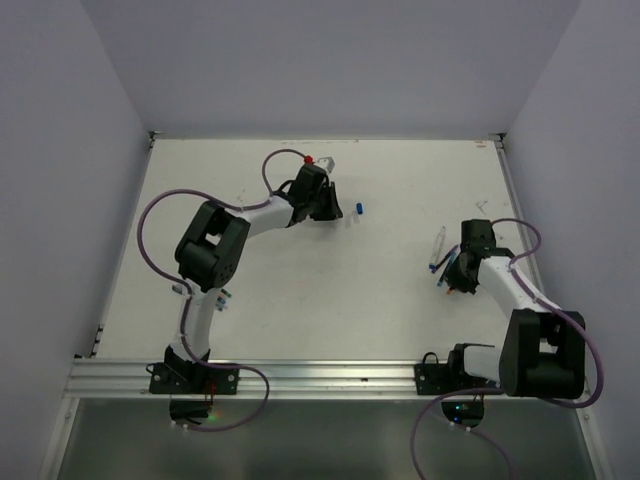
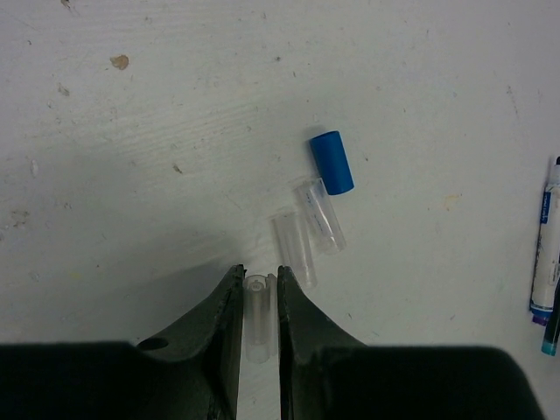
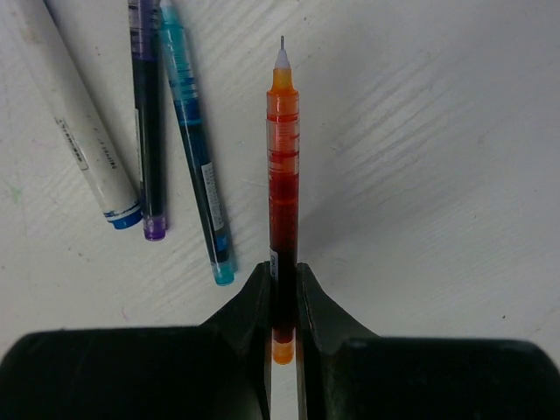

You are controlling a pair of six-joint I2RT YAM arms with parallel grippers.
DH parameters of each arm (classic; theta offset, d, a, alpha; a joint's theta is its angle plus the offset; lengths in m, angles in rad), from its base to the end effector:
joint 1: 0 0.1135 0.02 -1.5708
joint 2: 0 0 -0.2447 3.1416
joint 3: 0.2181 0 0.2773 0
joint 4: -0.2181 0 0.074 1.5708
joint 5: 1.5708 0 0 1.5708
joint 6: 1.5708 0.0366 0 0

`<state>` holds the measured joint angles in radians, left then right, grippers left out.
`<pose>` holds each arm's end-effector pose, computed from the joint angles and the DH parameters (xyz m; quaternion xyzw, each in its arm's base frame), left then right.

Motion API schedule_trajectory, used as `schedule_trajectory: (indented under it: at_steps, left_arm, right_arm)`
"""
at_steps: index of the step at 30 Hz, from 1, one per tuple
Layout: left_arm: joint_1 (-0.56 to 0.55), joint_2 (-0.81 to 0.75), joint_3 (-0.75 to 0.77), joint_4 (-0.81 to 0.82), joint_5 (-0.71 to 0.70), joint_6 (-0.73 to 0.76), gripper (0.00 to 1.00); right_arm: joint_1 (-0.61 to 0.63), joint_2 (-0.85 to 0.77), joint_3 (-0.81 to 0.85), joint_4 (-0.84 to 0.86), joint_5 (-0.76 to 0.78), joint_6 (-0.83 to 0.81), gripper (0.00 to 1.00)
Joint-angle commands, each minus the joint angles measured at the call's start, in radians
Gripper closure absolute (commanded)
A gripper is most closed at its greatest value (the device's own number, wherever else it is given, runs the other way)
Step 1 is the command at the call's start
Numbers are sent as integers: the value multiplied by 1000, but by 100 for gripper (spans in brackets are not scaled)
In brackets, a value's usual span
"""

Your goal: Open the pen caps

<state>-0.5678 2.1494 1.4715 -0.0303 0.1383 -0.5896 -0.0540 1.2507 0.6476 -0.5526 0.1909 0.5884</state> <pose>0.4071 -0.2656 0.1236 0.0190 0.9065 -0.2807 0.3148 0.2436 -0.0201 0.1410 0.3262 0.9181 -0.0358 0.2225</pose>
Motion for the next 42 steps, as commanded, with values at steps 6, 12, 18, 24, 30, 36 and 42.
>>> schedule_trajectory:
  at_steps: [6,12,18,24,30,36,42]
  left_arm:
    - [-1,46,47,-8,40,13,91]
    - [-1,59,55,-6,40,1,83]
    - [-1,52,52,-3,34,-6,71]
    - [0,47,50,-3,27,-13,66]
    - [0,20,29,12,27,-15,59]
    - [0,-16,0,49,27,-24,53]
    - [-1,-65,-34,61,20,-33,49]
  right_arm:
    - [-10,50,-9,68,4,36,98]
    - [-12,73,-14,91,-13,30,92]
    - [-12,76,-9,108,-41,8,75]
    - [-12,69,-9,103,-44,1,51]
    - [-10,20,-11,88,-19,5,43]
    - [-10,-37,32,16,15,-5,29]
    - [44,-112,113,-79,92,-25,13]
